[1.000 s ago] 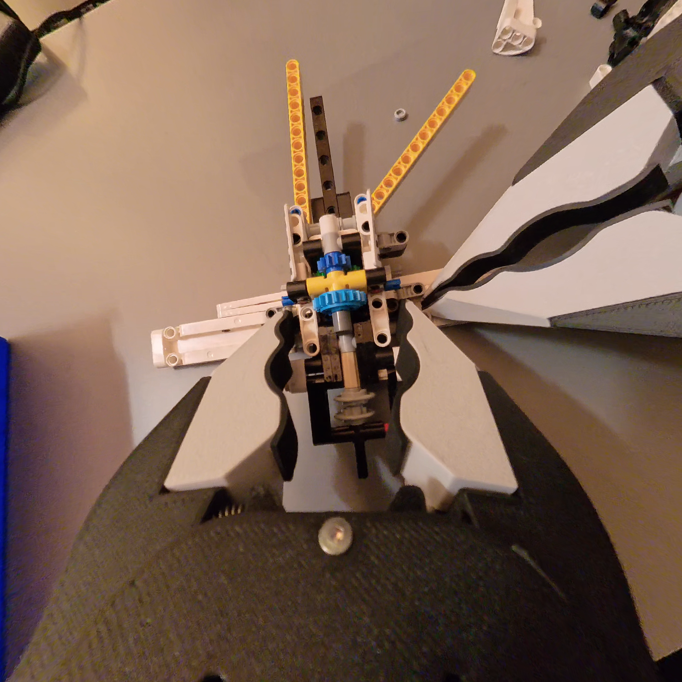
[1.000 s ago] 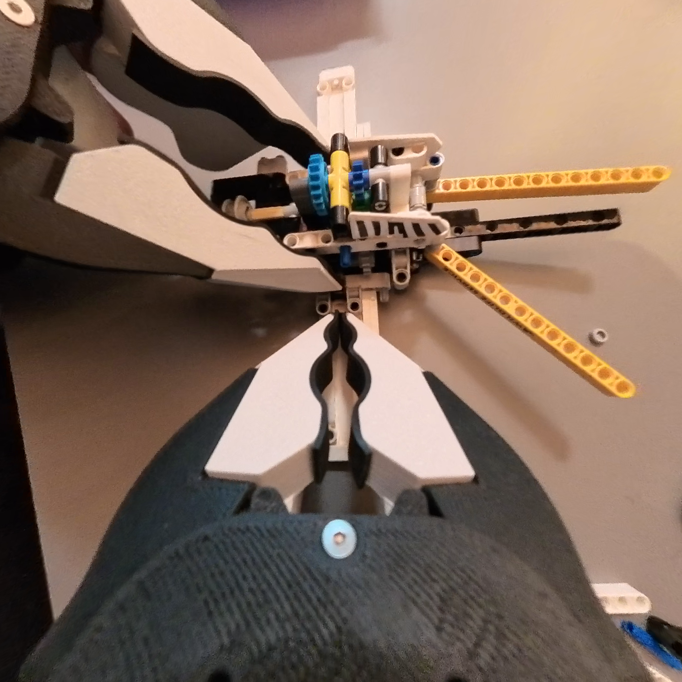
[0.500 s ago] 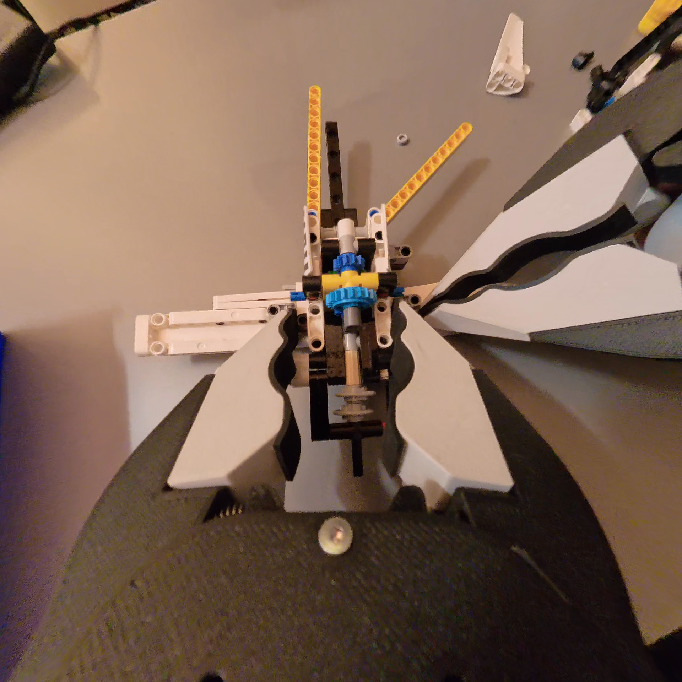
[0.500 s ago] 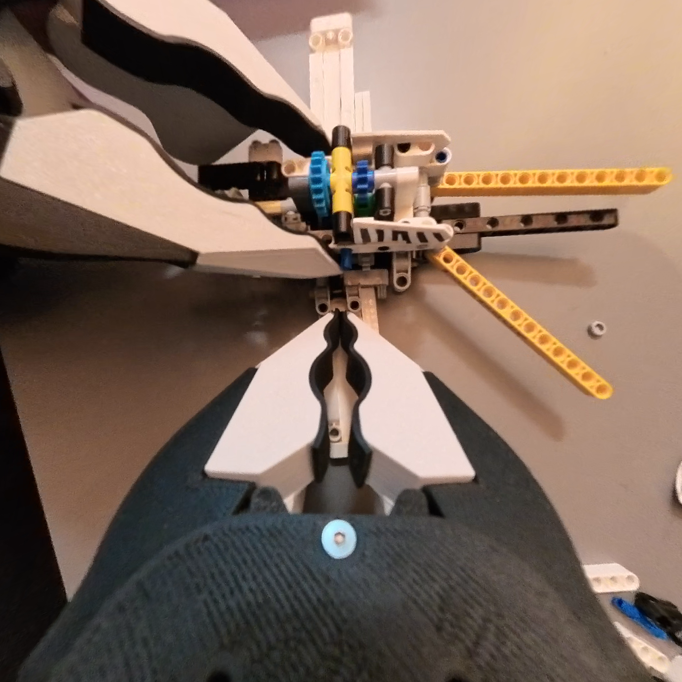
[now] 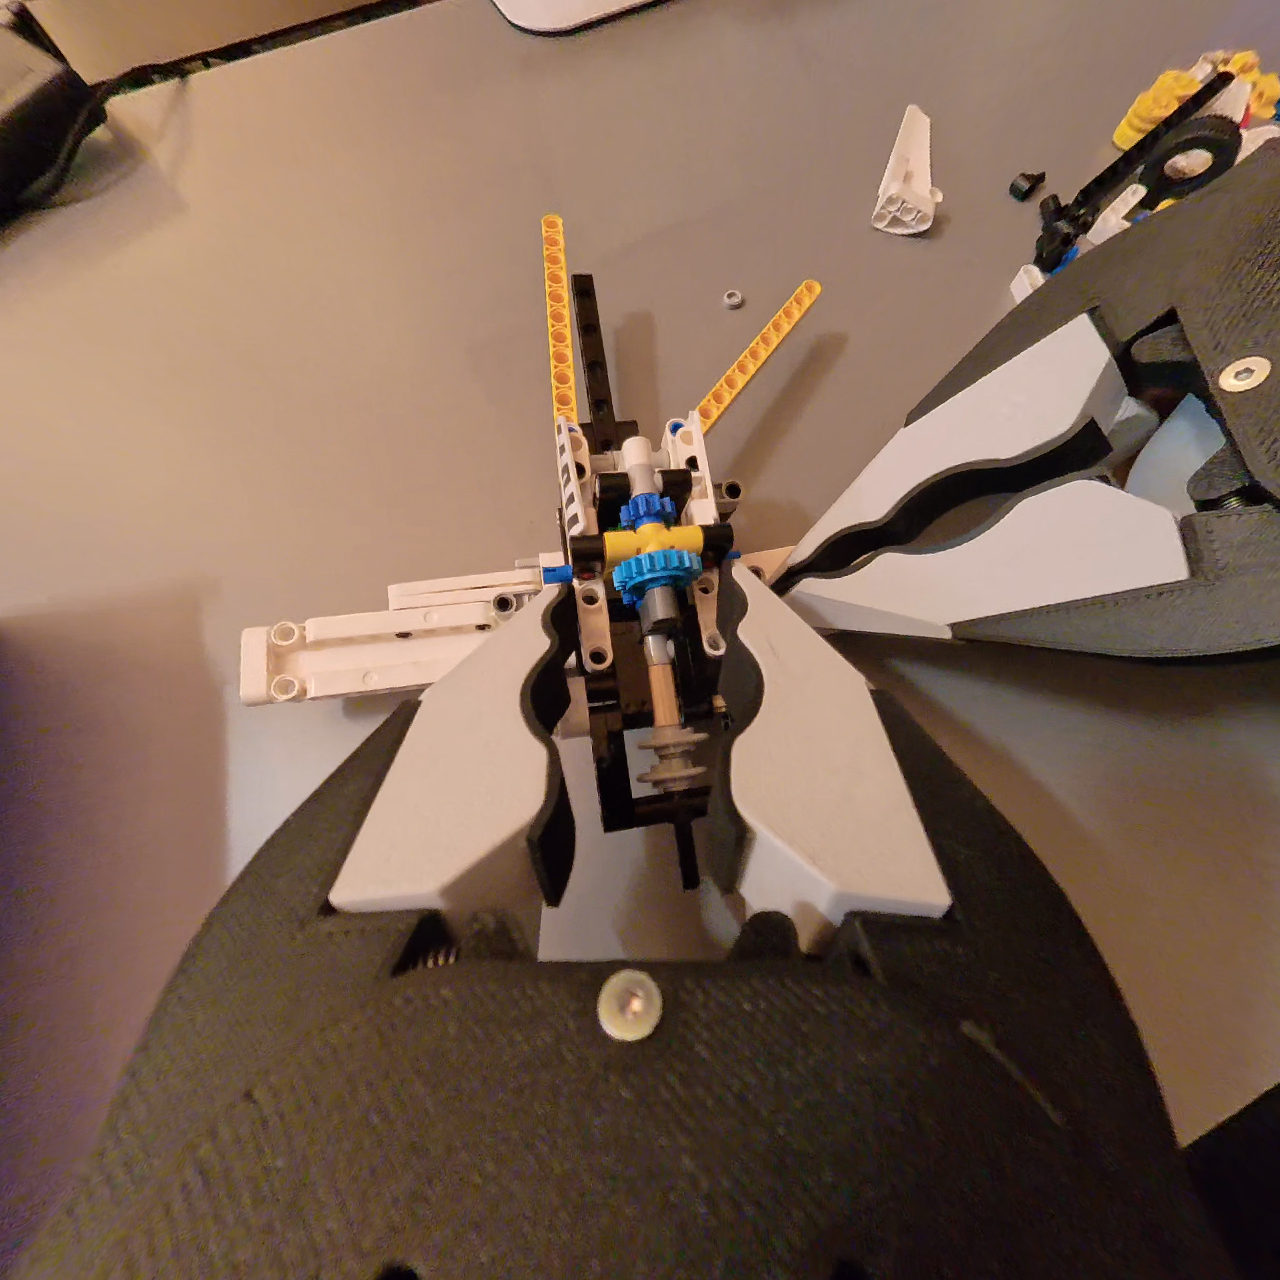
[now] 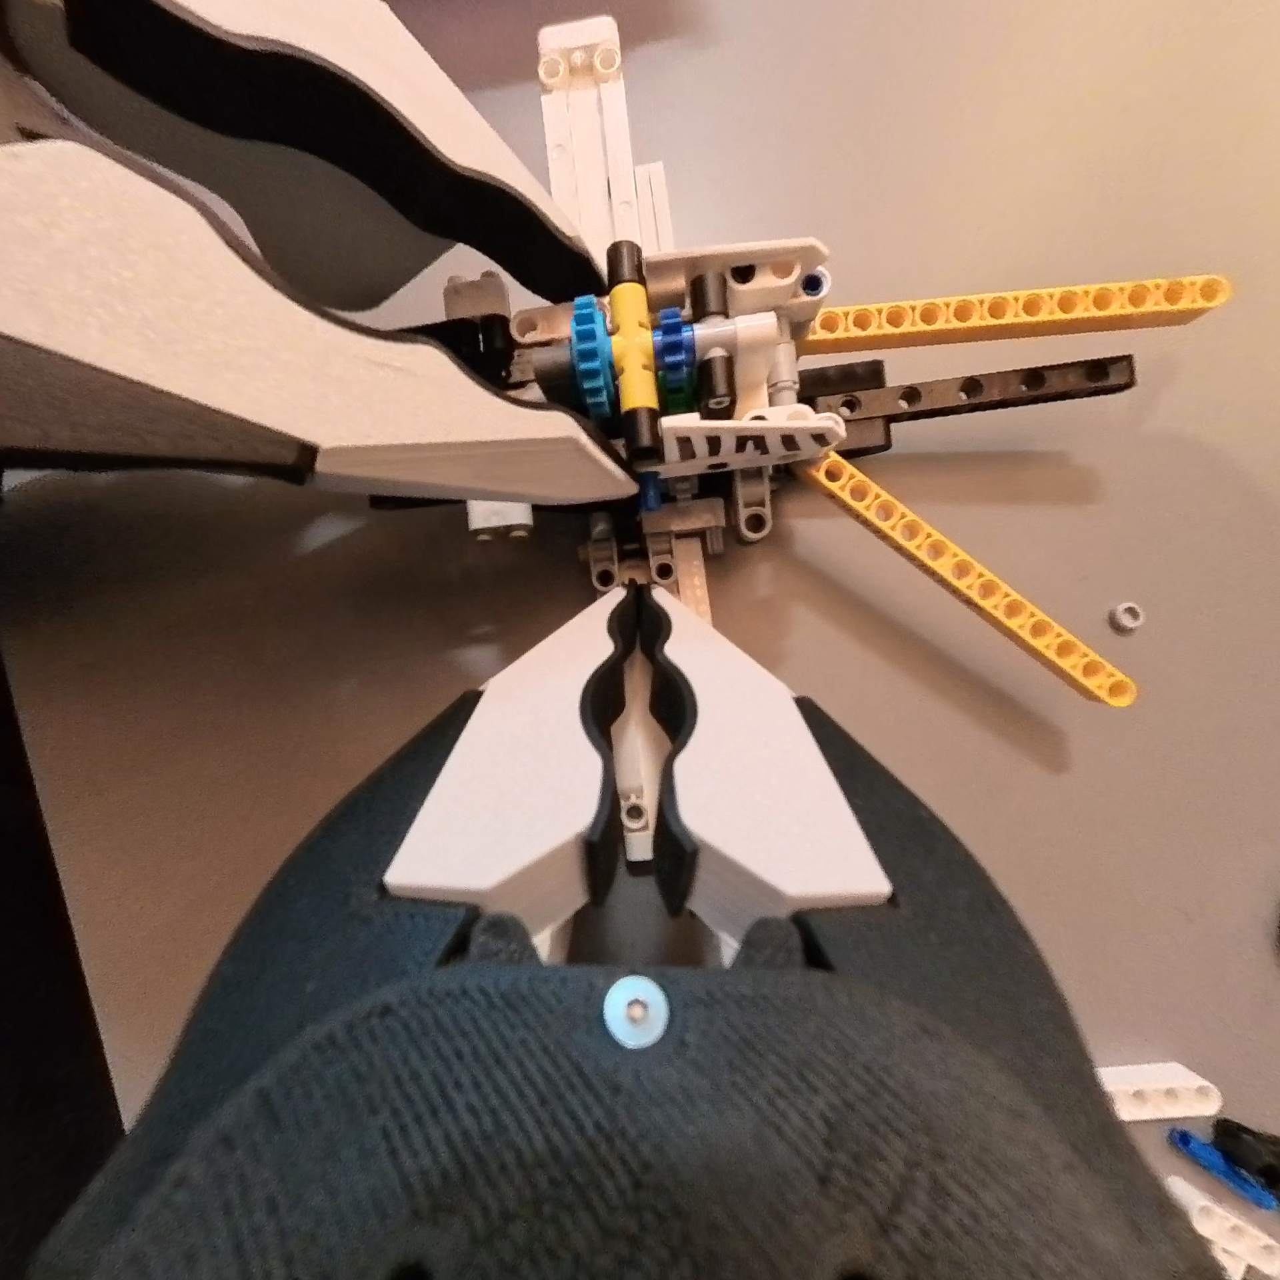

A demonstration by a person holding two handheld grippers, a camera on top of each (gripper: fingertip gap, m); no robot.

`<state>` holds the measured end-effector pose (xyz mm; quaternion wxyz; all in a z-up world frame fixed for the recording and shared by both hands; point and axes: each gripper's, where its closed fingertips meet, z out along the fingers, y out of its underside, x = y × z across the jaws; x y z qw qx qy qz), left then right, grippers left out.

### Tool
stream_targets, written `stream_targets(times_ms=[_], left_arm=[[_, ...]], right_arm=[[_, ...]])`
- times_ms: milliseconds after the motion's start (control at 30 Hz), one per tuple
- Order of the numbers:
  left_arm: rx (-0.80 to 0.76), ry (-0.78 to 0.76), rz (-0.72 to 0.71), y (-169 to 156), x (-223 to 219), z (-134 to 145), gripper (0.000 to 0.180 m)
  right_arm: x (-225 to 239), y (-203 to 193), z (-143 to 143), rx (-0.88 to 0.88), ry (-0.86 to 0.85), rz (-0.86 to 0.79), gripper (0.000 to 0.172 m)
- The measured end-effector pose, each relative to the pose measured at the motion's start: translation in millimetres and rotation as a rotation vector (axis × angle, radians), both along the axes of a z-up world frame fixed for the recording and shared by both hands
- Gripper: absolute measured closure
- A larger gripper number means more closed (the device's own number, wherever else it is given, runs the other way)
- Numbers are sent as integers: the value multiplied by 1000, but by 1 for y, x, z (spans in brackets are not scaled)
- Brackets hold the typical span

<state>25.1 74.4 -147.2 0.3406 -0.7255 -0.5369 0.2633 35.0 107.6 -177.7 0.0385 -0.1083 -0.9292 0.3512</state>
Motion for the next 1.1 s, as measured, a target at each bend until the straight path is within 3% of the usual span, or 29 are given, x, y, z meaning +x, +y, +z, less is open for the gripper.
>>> stream_targets(times_ms=[333,500,633,833,967,1100], left_arm=[[-100,61,7,-4,15,0,133],[147,45,3,-5,28,11,126],[188,2,-4,-13,36,5,125],[193,80,-14,-18,37,11,128],[177,206,-111,-22,18,32,128],[215,249,-163,-30,-10,48,124]], right_arm=[[0,5,3,-59,38,32,172],[-11,21,3,-65,25,-3,172],[-45,44,7,20,228,-117,172],[-28,32,40,-292,139,-81,170],[-35,38,63,-492,184,-73,152],[-37,29,78,-564,92,-49,94]])
